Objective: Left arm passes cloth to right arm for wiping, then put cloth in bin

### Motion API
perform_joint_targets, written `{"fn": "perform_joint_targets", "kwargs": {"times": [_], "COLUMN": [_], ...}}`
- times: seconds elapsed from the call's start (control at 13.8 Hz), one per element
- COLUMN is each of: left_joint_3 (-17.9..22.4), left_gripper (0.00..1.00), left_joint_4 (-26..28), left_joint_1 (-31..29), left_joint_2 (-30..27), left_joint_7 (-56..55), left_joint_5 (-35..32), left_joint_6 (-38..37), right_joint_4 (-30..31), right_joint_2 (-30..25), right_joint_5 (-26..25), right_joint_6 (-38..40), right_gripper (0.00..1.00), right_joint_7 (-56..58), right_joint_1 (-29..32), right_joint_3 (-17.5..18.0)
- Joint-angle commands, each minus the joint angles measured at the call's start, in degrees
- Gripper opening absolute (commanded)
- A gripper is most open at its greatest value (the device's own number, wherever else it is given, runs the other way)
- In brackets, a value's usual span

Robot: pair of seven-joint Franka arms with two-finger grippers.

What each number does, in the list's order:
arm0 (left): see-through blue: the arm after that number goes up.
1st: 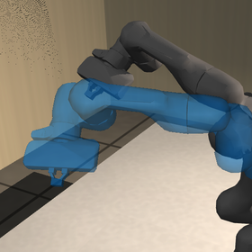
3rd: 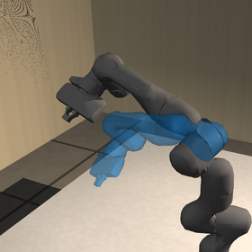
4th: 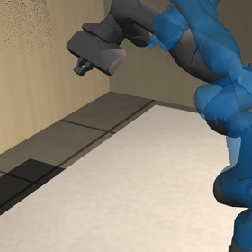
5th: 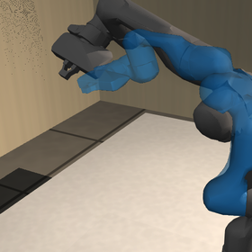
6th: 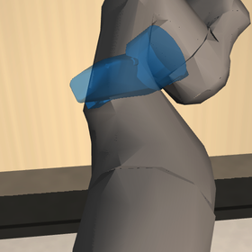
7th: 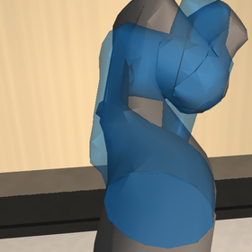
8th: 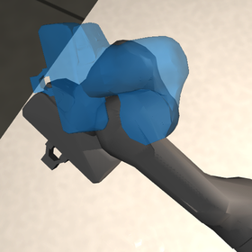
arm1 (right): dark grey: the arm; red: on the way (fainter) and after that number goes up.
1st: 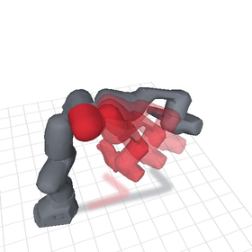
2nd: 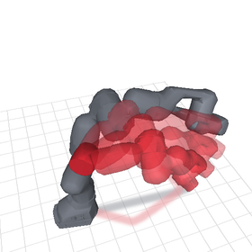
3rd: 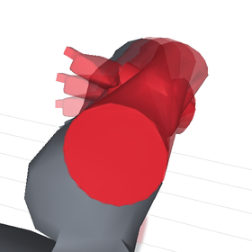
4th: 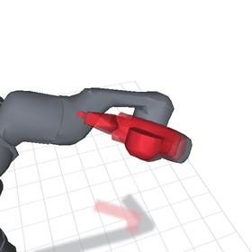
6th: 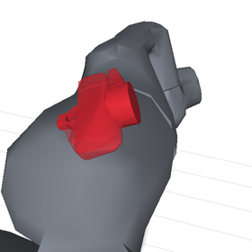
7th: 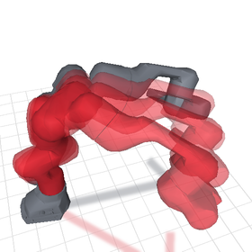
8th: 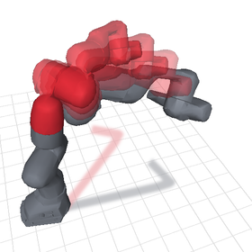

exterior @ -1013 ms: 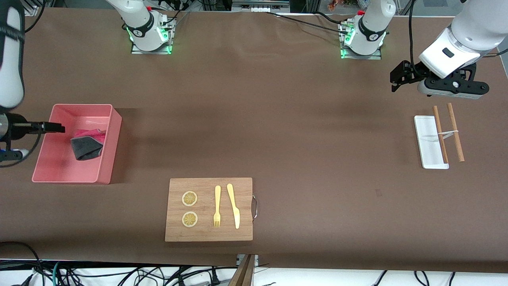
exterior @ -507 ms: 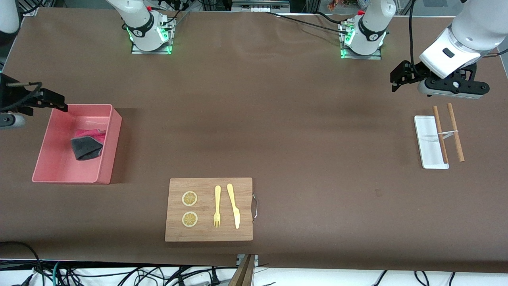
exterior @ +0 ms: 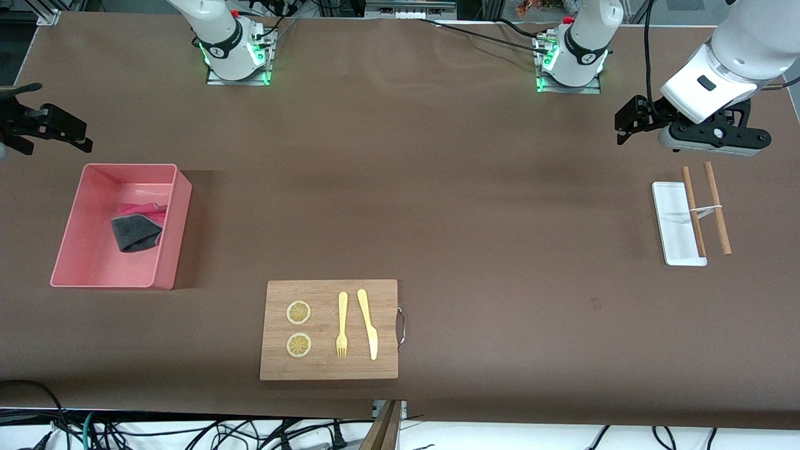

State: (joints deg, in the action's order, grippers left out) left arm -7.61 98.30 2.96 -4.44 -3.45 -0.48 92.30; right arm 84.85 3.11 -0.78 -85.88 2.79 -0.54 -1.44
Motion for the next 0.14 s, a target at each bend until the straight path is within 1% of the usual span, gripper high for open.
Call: {"fn": "perform_joint_targets", "kwargs": {"times": [0.0, 0.07], "left_joint_3": [-0.13, -0.13], "left_gripper": [1.00, 1.00], "left_joint_4": [-1.18, -1.18], "left_joint_1": [-0.41, -0.41], "left_joint_2": [0.40, 0.40], "left_joint_7": [1.26, 1.26], "left_joint_5": [-0.04, -0.04], "left_joint_6": [-0.72, -0.72], "right_joint_4": [1.20, 1.11], "right_joint_2": [-0.65, -0.48], "right_joint_5": [-0.63, -0.63], "right_joint_6": [0.10, 0.36], "right_gripper": [1.00, 1.00], "right_joint_7": [-1.56, -1.56], "right_joint_1": [0.62, 0.62], "right_joint_3": [0.73, 0.82]}}
